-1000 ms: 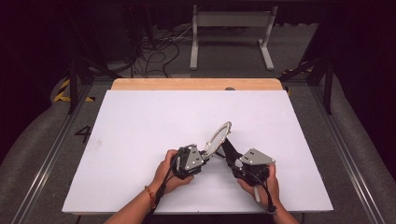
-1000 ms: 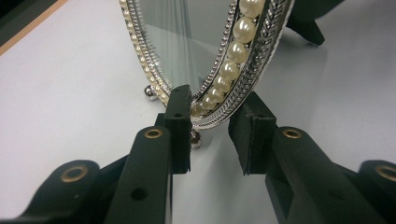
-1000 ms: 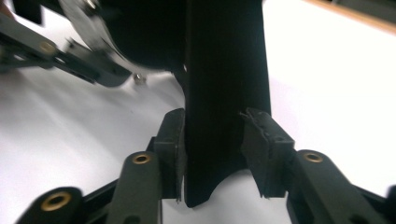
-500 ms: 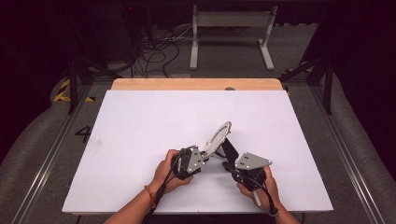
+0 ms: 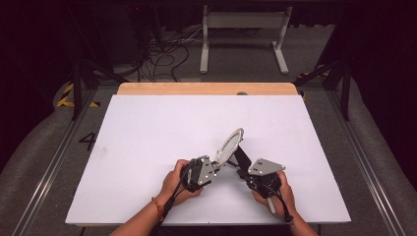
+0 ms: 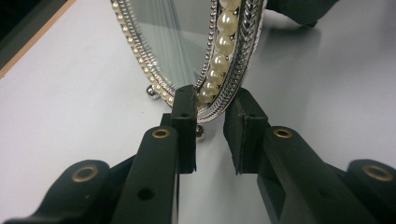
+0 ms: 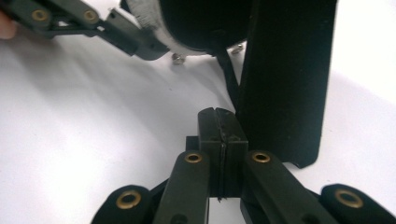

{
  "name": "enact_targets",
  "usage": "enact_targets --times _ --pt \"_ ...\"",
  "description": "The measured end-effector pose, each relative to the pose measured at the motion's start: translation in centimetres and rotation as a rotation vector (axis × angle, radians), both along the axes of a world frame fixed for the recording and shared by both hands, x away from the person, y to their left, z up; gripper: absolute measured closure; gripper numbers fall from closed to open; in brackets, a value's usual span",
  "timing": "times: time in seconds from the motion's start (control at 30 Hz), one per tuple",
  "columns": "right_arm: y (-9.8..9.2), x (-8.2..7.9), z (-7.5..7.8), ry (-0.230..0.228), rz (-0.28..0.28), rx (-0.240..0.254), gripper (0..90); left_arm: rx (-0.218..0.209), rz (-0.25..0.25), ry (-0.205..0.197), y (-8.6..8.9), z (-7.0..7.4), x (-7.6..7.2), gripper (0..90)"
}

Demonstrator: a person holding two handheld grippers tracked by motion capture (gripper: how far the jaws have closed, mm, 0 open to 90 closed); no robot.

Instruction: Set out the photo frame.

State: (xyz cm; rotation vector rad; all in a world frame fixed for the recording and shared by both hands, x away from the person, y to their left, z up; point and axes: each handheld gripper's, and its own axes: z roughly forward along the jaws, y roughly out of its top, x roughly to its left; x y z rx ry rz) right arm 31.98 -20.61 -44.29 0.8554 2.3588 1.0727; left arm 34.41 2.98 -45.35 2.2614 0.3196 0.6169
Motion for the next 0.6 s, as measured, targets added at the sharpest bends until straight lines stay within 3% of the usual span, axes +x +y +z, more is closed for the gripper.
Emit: enact_targets --times 0.2,0.3,0.6 --pt "-0.4 0.2 0.1 -0.016 -0.022 -0.023 90.0 0.002 -0.011 -0.009 -0.4 0.2 -0.8 77.2" --pt "-1.0 0.5 0.0 -0.003 -0.019 0.008 90.0 0.010 -0.012 -0.012 -0.8 0.2 -1.1 76.9" --pt "-1.2 0.6 0.0 0.001 -0.020 0.017 89.5 -0.022 -0.019 0.025 -0.5 0.1 -0.8 76.5"
